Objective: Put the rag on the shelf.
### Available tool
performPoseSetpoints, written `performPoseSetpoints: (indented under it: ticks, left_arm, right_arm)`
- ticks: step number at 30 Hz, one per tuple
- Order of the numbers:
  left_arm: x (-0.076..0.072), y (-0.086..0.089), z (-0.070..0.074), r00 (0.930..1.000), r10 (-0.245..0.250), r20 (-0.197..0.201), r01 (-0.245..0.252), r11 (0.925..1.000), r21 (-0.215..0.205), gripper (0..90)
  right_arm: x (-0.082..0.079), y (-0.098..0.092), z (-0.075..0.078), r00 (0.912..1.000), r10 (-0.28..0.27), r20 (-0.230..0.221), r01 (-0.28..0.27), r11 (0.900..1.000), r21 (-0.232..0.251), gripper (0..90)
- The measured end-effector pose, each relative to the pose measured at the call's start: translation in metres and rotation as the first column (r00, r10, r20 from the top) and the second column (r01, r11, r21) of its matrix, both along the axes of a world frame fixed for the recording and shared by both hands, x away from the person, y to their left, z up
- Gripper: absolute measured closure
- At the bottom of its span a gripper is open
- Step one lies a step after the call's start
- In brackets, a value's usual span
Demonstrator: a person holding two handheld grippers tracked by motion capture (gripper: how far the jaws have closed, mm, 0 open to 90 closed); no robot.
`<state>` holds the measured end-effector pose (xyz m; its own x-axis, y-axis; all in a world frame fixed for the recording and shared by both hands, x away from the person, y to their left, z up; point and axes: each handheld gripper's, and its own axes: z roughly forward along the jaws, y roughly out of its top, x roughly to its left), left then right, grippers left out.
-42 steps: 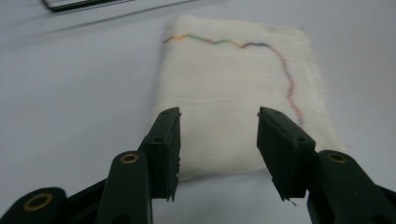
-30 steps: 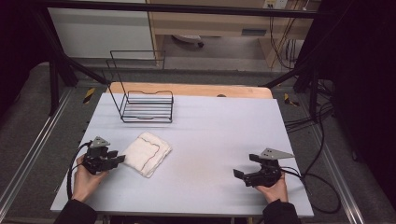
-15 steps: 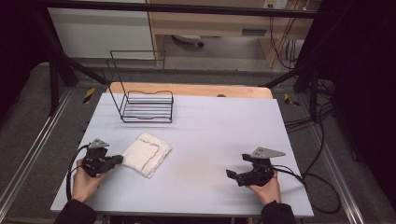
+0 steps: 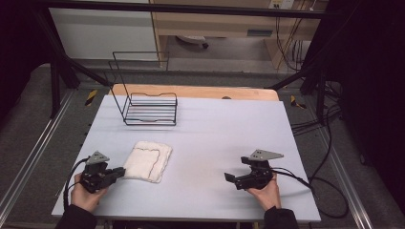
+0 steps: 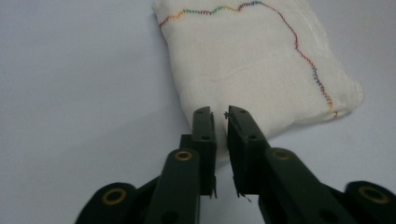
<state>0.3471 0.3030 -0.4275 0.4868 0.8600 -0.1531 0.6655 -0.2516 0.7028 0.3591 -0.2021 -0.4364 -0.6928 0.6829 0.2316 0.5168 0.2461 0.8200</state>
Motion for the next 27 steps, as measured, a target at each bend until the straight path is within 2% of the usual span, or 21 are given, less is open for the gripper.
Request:
performPoseSetpoints:
  ticks: [2,3,4,8,14,17,23,27]
  left_arm:
    - [0.007,0.004,0.005,0.9997,0.01,0.022,-0.01,1.0,0.0,64.0]
    - [0.01,0.005,0.007,0.9993,0.015,0.034,-0.015,0.9999,-0.007,53.4]
    - [0.015,0.006,0.008,0.9991,0.017,0.038,-0.017,0.9997,-0.016,48.9]
    - [0.033,0.007,0.011,0.9991,0.018,0.037,-0.018,0.9998,-0.011,39.6]
    - [0.063,0.0,0.01,0.9997,0.022,0.013,-0.022,0.9998,0.002,30.4]
    - [0.076,-0.007,0.007,0.9992,0.035,0.018,-0.035,0.9988,0.035,29.7]
    - [0.095,-0.013,-0.001,0.9983,0.059,0.002,-0.059,0.9983,-0.001,42.5]
    - [0.101,-0.019,-0.006,0.9981,0.061,-0.008,-0.061,0.9981,0.011,52.1]
  right_arm:
    - [0.0,0.0,0.0,1.0,-0.003,0.001,0.003,1.0,-0.002,0.5]
    - [0.0,0.0,0.0,1.0,-0.003,0.002,0.003,1.0,-0.004,0.5]
    - [0.001,0.0,0.0,1.0,-0.003,0.001,0.003,1.0,-0.006,0.5]
    - [0.001,0.0,0.0,1.0,-0.002,-0.001,0.002,1.0,-0.007,0.5]
    - [0.001,0.0,0.0,1.0,-0.003,0.001,0.003,1.0,-0.008,0.5]
    - [0.001,0.0,-0.001,1.0,-0.002,0.001,0.002,1.0,-0.011,0.5]
    - [0.002,0.0,-0.001,1.0,-0.003,-0.003,0.003,1.0,-0.013,0.5]
    - [0.002,0.001,-0.001,1.0,-0.004,-0.005,0.004,1.0,-0.013,0.5]
